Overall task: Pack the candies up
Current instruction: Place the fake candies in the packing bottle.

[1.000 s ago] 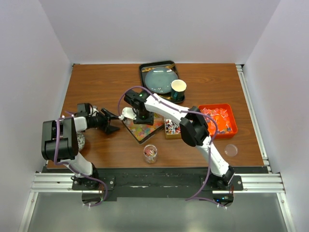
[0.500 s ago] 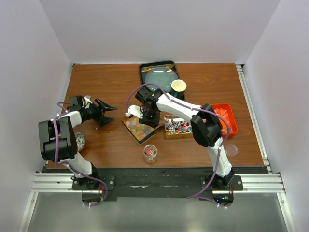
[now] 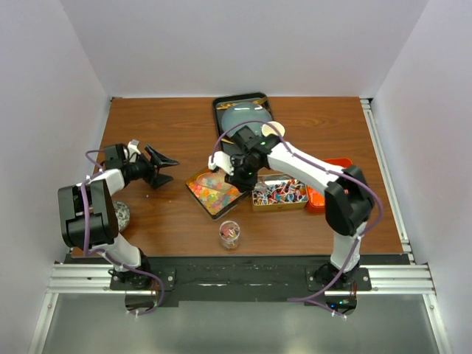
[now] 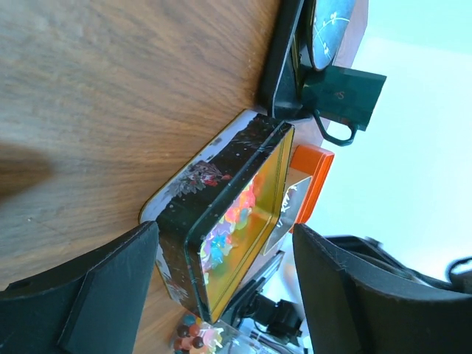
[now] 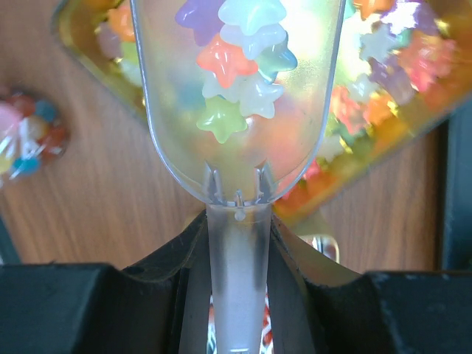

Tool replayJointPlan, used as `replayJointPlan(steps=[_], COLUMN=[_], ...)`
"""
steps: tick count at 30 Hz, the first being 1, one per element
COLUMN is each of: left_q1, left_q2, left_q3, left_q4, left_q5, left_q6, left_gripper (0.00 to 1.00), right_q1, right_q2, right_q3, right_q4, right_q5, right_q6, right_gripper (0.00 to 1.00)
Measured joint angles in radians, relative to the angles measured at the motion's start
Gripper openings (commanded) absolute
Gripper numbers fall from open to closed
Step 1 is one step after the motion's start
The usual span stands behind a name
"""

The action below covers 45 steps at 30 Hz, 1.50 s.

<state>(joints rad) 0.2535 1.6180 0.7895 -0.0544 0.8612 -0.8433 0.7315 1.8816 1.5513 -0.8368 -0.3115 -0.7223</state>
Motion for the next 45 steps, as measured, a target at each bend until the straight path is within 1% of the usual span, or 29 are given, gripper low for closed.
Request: replayJointPlan(steps=[7, 10, 13, 17, 21, 25, 29, 38, 45], left_q1=[0.000, 0.001, 0.001, 0.001, 0.001, 0.001, 0.001, 0.001, 0.001], left_q2=[-0.001, -0.005, -0.005, -0.005, -0.005, -0.005, -0.008, -0.047, -0.072], left_q3=[0.023, 0.024, 0.024, 0.025, 0.037, 0.054, 0.054, 0.051, 0.045], left_q4=[0.023, 0.042, 0.052, 0.062, 0.064, 0.071, 0.075, 0.092, 0.098], left_q5=[-0.006, -0.013, -0.016, -0.017, -0.019, -0.021, -0.024, -0.027, -0.027], left_q6=[0.050, 0.068, 0.074, 0.078, 0.079, 0.079, 0.079, 0.069, 0.053], left_gripper=[0.77, 0.77, 0.77, 0.76, 0.76, 0.76, 0.76, 0.76, 0.76], right_q1=[-0.048, -0.049, -0.045, -0.042, -0.029, 0.025, 0.082, 0.139, 0.219], right_q2=[-0.213, -0.299, -0.338, -0.324, -0.306, -0.304, -0.303, -0.298, -0.298], right_q3=[-0.028, -0.029, -0.021, 0.024, 0.070, 0.089, 0.089, 0.088, 0.076], right_q4=[-0.094, -0.183, -0.289, -0.430, -0.475, -0.488, -0.498, -0.503, -0.504], right_q5=[-0.053, -0.071, -0.072, -0.040, 0.011, 0.079, 0.138, 0.255, 0.331], right_q6=[-0.111, -0.189, -0.280, -0.409, -0.504, -0.561, -0.580, -0.598, -0.602], right_gripper=[0.00, 0.00, 0.00, 0.00, 0.00, 0.00, 0.00, 0.00, 0.00])
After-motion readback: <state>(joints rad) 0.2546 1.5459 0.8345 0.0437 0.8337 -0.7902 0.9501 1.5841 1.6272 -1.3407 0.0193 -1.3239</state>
